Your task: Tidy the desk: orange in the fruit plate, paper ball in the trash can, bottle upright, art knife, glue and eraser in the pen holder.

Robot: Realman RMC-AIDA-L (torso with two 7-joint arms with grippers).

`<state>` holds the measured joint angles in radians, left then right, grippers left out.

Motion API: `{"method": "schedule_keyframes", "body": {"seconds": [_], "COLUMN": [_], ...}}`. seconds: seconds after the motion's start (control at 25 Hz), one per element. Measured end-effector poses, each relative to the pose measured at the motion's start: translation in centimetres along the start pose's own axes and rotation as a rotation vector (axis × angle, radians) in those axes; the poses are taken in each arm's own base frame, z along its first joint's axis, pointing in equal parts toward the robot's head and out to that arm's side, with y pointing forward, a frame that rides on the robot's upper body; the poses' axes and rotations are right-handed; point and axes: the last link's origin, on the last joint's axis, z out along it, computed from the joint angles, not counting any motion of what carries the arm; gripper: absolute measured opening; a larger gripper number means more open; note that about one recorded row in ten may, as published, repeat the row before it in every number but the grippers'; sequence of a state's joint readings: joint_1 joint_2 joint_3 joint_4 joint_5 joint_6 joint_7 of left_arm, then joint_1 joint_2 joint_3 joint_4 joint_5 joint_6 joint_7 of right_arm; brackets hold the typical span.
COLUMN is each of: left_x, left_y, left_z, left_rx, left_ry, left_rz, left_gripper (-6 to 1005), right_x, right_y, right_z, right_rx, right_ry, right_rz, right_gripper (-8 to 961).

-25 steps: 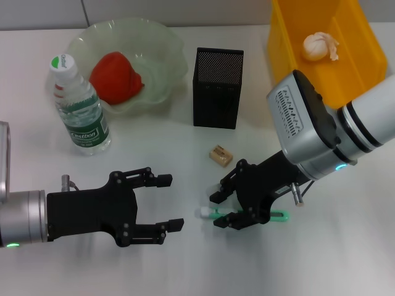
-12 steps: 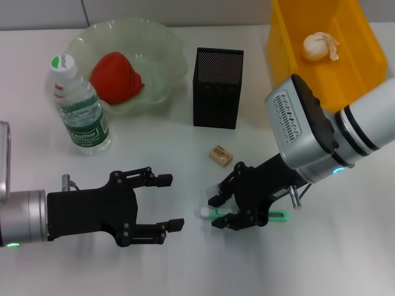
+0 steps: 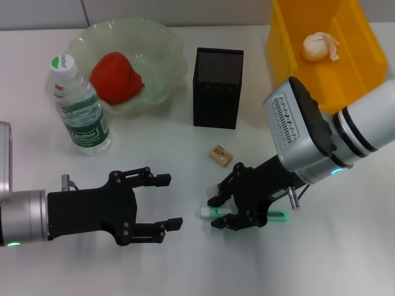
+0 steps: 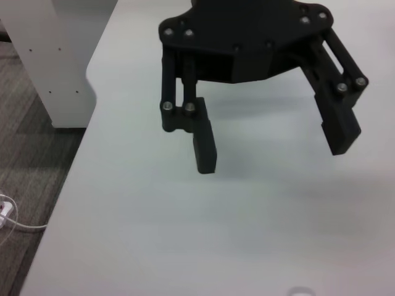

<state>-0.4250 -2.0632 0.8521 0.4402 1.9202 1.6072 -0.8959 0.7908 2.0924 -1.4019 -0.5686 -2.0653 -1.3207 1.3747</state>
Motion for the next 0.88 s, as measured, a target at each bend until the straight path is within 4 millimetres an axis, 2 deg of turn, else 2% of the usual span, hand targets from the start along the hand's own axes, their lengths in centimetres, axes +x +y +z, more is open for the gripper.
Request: {"method": "schedule_keyframes", "body": {"seconds": [0.48, 0.68, 0.88], "left_x": [-0.2, -0.16, -0.11], "left_y": [-0.23, -0.28, -0.37], "left_z": [-0.01, 0.0, -0.06], "left_rx": [0.016, 0.015, 0.016], "left_ry": [-0.014, -0.015, -0.016], "left_rz": [-0.002, -0.003, -0.005], "left_gripper": [802, 800, 800], "right_x": [0.04, 0.03, 0.03], "right_y": [-0.02, -0.02, -0.03], "right_z": [0.02, 0.02, 0.01], "right_rx": [0.003, 0.003, 0.004], "right_ry": [0.001, 0.001, 0.001], "right_rz": [0.0, 0.0, 0.001], "right_gripper": [318, 264, 264]}}
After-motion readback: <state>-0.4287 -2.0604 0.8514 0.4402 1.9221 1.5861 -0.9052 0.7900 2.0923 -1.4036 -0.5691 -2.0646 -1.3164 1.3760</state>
